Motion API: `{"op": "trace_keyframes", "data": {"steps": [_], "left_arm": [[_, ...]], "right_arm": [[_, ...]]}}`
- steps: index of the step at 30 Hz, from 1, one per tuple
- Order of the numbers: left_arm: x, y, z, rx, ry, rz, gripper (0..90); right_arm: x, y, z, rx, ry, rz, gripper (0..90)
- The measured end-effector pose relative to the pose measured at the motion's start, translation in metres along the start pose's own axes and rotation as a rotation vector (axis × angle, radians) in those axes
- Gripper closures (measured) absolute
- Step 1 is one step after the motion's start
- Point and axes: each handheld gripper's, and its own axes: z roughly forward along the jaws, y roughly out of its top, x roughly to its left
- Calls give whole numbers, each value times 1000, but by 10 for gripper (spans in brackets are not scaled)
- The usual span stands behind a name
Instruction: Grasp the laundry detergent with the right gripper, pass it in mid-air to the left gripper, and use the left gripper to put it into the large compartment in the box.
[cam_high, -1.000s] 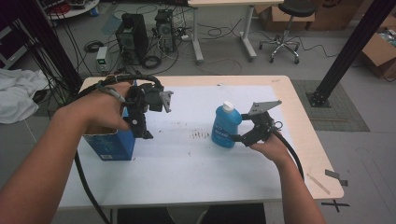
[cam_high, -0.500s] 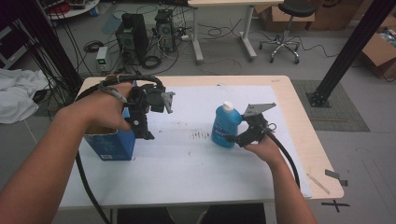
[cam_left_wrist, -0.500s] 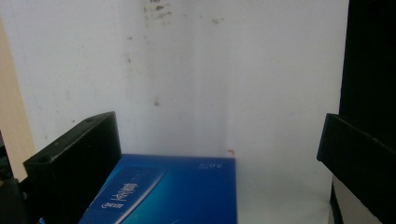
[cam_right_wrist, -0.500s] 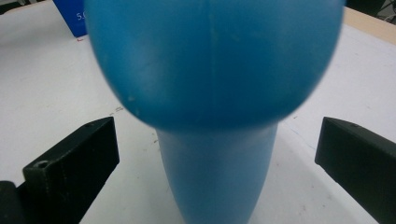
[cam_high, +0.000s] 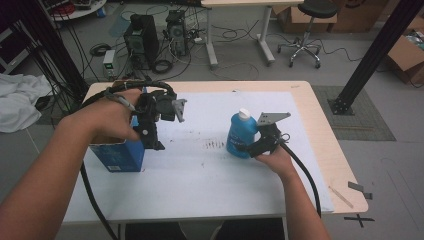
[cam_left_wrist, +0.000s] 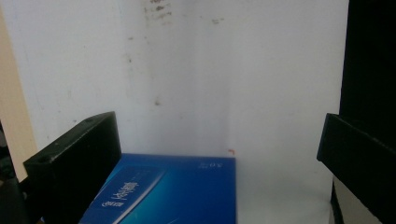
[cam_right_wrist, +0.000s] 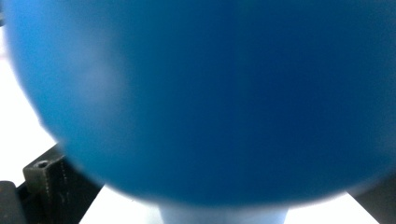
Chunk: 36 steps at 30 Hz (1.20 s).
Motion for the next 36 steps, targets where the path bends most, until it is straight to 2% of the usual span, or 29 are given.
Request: {"op": "trace_keyframes", "data": {"steps": [9, 17, 36], "left_arm": [[-1, 0, 0, -4, 11, 8, 1], [0, -2, 3, -4, 10, 3, 1], [0, -2, 4, 1, 12, 1, 1]], "right_arm": [[0, -3, 4, -28, -14, 5, 0], [3, -2, 4, -38, -29, -24, 4], [1, -5, 6, -58, -17, -11, 72]]}}
